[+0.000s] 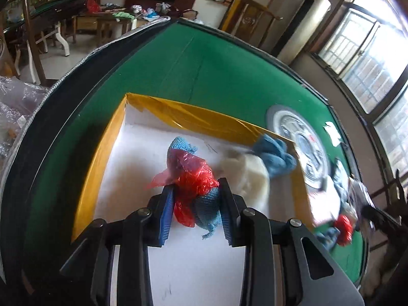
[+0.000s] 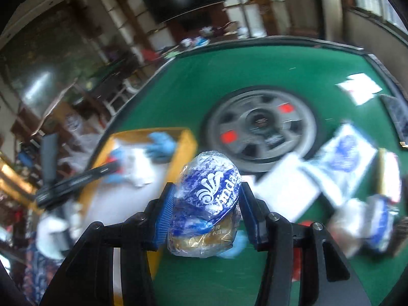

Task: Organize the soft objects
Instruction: 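Place the red mesh bag in the tray with left tool while right tool grasps the blue-white snack bag, then lower the blue-white snack bag into the tray and open right tool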

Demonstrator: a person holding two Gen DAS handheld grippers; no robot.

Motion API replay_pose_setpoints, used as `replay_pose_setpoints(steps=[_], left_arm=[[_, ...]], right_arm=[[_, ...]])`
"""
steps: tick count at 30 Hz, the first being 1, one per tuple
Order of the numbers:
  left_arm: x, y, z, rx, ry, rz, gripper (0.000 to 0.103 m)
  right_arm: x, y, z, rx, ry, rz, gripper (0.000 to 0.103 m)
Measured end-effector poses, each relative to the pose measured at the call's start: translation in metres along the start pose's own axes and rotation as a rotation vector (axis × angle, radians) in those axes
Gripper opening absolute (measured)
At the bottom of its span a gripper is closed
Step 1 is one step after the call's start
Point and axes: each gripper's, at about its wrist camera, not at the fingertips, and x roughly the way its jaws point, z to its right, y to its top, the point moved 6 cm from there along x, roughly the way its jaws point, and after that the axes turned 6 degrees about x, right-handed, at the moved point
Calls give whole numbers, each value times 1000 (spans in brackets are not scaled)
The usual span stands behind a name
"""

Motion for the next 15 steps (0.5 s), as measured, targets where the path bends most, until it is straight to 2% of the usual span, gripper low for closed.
replay_pose_setpoints(steps=[3, 4, 5, 7, 10, 15], left_arm=[[12, 3, -5, -10, 16, -8, 32], [14, 3, -6, -22, 13, -8, 37], [14, 2, -7, -35, 10, -8, 46], [18, 2, -11, -72, -9, -20, 60], [18, 4, -17, -135, -80, -26, 60], [3, 6, -19, -149, -94, 9, 60]], right_arm=[[21, -9, -28, -29, 36, -46, 45], [27, -13, -37, -38, 51, -62, 45], [32, -16, -44, -49, 59, -74, 45], [45, -23, -58, -79, 63, -96, 45], [61, -31, -77, -124, 61, -124, 45], [86, -36, -91, -171, 22, -145, 45]])
